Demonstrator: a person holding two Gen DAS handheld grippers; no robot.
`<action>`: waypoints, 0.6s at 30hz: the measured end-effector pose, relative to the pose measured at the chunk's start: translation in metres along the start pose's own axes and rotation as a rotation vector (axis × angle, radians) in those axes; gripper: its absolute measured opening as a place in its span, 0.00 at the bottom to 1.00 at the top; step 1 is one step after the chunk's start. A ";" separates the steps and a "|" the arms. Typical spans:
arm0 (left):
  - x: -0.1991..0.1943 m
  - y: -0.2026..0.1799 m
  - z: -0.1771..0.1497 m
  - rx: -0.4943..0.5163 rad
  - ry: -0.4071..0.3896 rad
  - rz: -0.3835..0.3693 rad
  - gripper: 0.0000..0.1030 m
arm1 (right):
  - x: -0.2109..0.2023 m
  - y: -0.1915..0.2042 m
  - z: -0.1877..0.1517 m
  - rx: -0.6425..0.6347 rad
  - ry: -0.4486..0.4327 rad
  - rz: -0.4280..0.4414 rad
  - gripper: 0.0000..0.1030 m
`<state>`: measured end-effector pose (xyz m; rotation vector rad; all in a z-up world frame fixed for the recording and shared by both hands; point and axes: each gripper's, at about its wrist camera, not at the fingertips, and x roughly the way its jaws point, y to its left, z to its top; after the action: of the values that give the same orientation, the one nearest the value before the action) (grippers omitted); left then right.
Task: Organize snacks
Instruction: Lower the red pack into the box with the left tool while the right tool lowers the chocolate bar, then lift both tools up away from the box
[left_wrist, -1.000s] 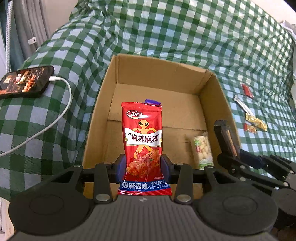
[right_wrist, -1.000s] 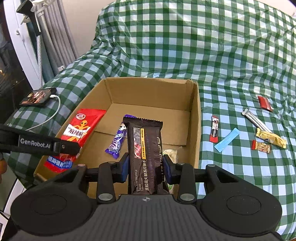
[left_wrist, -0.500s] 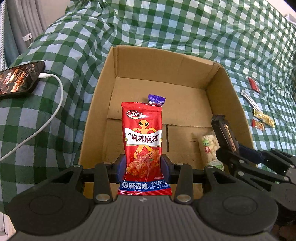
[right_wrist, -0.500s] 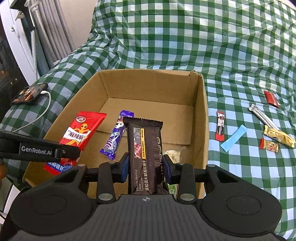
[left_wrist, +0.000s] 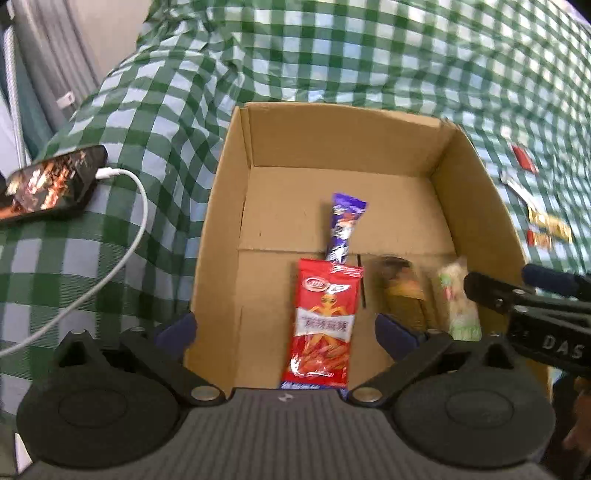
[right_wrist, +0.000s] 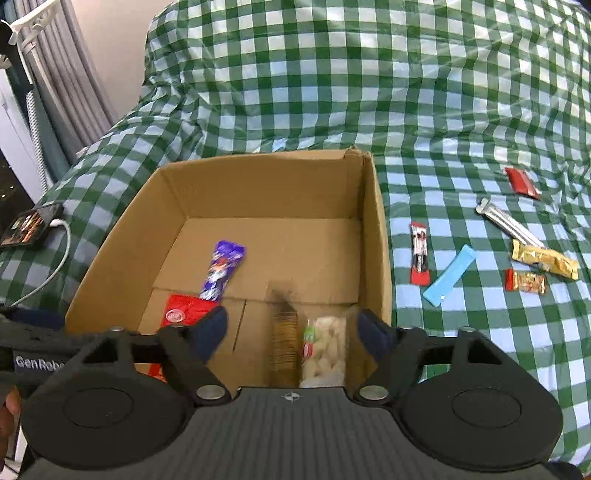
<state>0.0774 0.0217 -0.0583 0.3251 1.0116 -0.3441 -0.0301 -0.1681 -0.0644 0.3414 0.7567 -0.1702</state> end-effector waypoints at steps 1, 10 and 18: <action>-0.003 0.000 -0.003 0.012 0.005 0.011 1.00 | -0.004 0.000 -0.002 -0.002 0.010 0.007 0.80; -0.048 -0.001 -0.053 -0.029 -0.001 0.028 1.00 | -0.063 0.018 -0.043 -0.084 0.020 0.025 0.91; -0.088 -0.005 -0.088 -0.039 -0.048 0.043 1.00 | -0.111 0.035 -0.065 -0.135 -0.057 -0.011 0.96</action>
<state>-0.0349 0.0657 -0.0257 0.3022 0.9620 -0.2914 -0.1417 -0.1090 -0.0224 0.2030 0.7098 -0.1377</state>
